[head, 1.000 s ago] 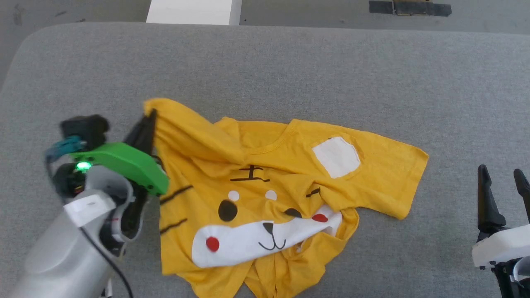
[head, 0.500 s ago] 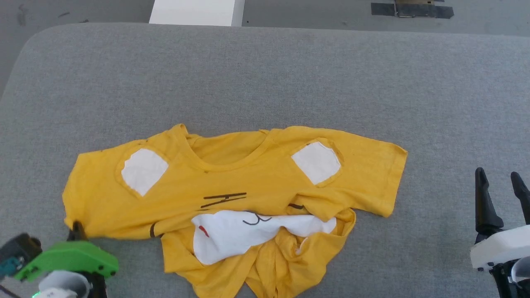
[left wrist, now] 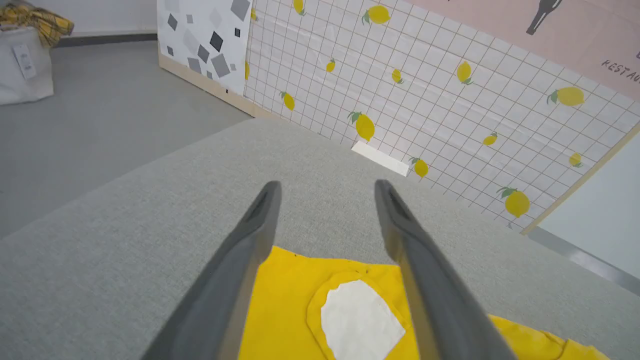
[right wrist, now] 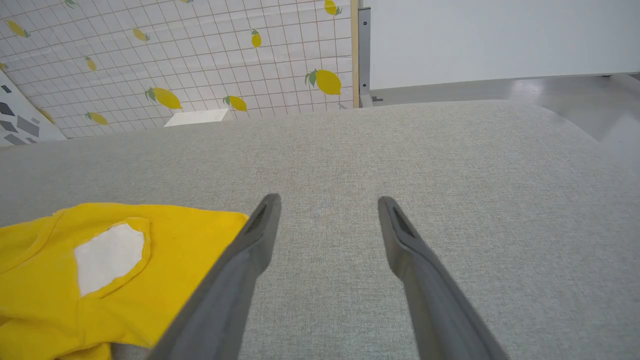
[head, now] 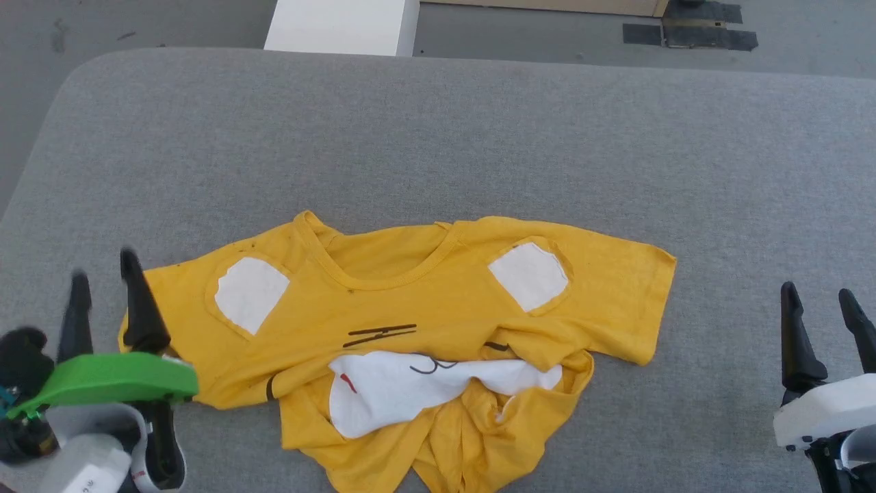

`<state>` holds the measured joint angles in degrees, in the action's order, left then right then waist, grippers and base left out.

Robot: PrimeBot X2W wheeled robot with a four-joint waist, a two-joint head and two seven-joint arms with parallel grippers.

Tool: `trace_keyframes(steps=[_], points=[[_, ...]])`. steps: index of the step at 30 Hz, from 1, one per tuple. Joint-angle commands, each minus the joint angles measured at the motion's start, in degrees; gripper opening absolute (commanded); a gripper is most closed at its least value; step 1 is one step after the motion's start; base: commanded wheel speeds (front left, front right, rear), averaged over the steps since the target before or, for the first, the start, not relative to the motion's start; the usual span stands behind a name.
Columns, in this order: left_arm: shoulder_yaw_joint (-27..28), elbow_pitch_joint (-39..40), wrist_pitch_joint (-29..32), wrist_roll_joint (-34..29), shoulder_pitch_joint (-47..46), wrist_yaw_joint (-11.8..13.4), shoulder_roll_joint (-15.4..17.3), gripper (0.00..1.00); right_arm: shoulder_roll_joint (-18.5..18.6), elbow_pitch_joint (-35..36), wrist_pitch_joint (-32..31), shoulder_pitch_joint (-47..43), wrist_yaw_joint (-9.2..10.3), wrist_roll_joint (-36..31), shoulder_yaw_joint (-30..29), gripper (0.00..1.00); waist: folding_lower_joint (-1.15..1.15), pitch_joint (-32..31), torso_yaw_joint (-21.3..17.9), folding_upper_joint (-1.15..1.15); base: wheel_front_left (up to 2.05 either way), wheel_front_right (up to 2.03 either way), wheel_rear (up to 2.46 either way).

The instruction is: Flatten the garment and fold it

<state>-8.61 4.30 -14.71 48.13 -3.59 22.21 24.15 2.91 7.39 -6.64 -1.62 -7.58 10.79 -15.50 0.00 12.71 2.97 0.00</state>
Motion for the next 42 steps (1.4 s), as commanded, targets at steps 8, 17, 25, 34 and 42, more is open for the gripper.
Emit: trace_keyframes(steps=[8,17,25,34,42], points=[[3.4,11.9,-0.3,-27.0,2.7,-8.1,-8.4,1.00,0.0,-1.3,0.7,-1.8,0.09,0.8,1.3,1.00,0.00,-2.0,-1.2,0.00,0.00,0.00,0.00],[5.5,9.7,-0.3,-32.2,7.6,-13.9,-15.6,1.00,0.0,-1.6,0.3,-2.6,0.09,0.0,1.7,1.00,0.00,-4.2,-1.1,0.00,0.00,0.00,0.00],[7.2,8.5,-0.3,-34.1,7.2,-17.6,-18.4,1.00,0.0,0.1,-7.3,2.9,0.09,-3.6,3.7,1.00,0.00,-3.4,0.2,0.00,0.00,0.00,0.00],[6.4,7.9,-0.3,-36.0,4.3,-20.2,-20.2,1.00,0.0,-3.9,-21.0,12.9,0.09,-7.2,4.5,1.00,0.00,2.2,2.6,0.00,0.00,0.00,0.00],[6.2,7.1,-0.3,-36.1,0.7,-21.8,-20.9,1.00,0.0,-9.6,-25.5,18.4,0.09,-8.5,4.4,1.00,0.00,6.7,5.2,0.00,0.00,0.00,0.00]])
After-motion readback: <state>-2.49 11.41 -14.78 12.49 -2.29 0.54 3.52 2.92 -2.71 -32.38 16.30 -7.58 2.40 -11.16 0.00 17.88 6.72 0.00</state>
